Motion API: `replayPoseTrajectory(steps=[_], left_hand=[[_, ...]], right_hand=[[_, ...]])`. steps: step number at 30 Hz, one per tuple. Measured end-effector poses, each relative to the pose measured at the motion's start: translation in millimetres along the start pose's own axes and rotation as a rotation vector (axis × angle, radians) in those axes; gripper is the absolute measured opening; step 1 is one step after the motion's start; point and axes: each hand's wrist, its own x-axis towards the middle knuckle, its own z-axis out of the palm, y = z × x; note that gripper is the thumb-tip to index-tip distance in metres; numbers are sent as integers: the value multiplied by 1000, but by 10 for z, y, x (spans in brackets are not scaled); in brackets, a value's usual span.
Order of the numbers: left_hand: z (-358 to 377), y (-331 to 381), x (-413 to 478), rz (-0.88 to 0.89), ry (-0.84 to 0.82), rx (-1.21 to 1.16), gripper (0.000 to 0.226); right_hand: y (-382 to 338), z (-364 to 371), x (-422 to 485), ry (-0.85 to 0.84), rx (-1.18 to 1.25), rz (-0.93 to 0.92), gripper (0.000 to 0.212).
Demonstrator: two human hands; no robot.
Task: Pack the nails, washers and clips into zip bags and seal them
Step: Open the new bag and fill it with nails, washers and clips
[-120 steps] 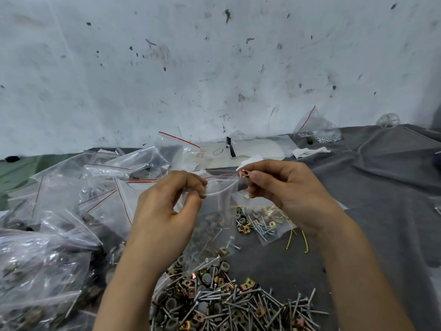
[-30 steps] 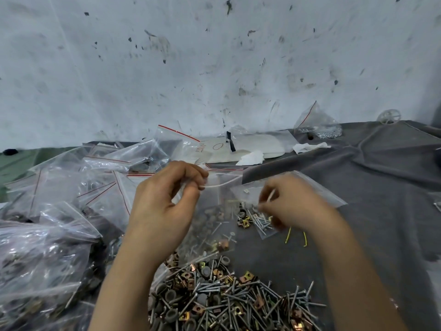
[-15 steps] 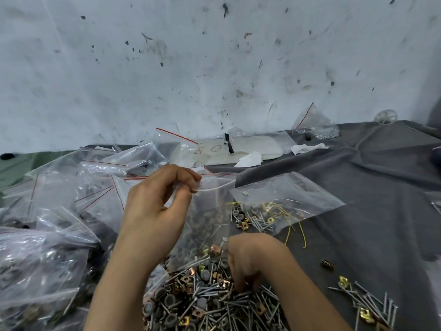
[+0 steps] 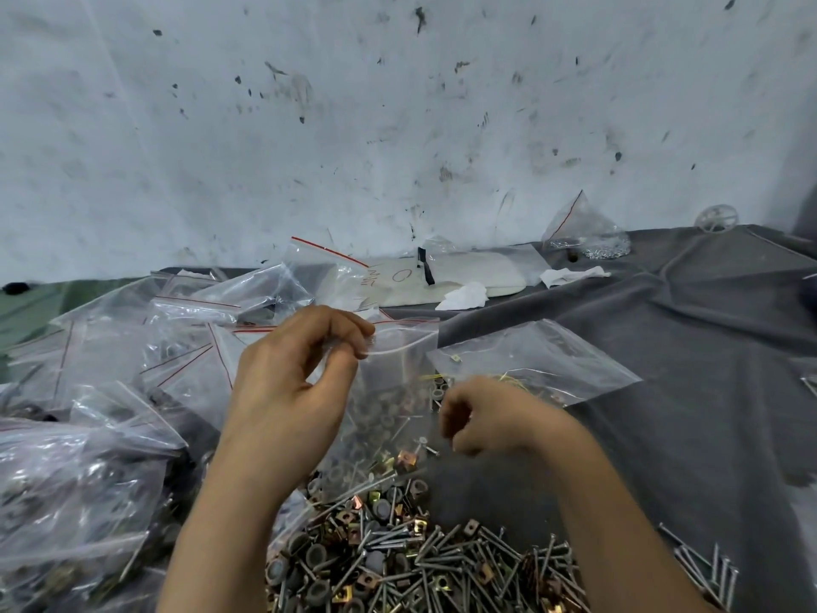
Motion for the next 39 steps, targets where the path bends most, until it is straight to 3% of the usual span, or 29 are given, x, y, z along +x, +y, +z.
replayPoseTrajectory(steps=[4,8,11,17,23,28,33,39], left_hand=[[6,-4,0,0,-16,-2,17],[24,12,-2,23,-29,14,17],[40,26,-1,41,-42,27,16],[81,46,-13,76,-69,22,17],[70,40,-10,74,-69,7,20],[63,9,-11,31,-43,39,14],[64,-12,-22,23,-61,61,28],[84,4,-22,-3,-56,83,28]], right_hand=[[72,-230,-121,216,269,-92,31],[-70,-400,-310,477,584,-343,36],[-295,-398,-408,642,598,-539,31],[-472,-242,-367,590,383,-475,20],[-360,-347,-424,486,389,-455,7],[-260,-418,-454,504,420,-447,23],[-199,-452,-454,509,511,-450,20],[-163,-462,-448,517,542,-413,16]])
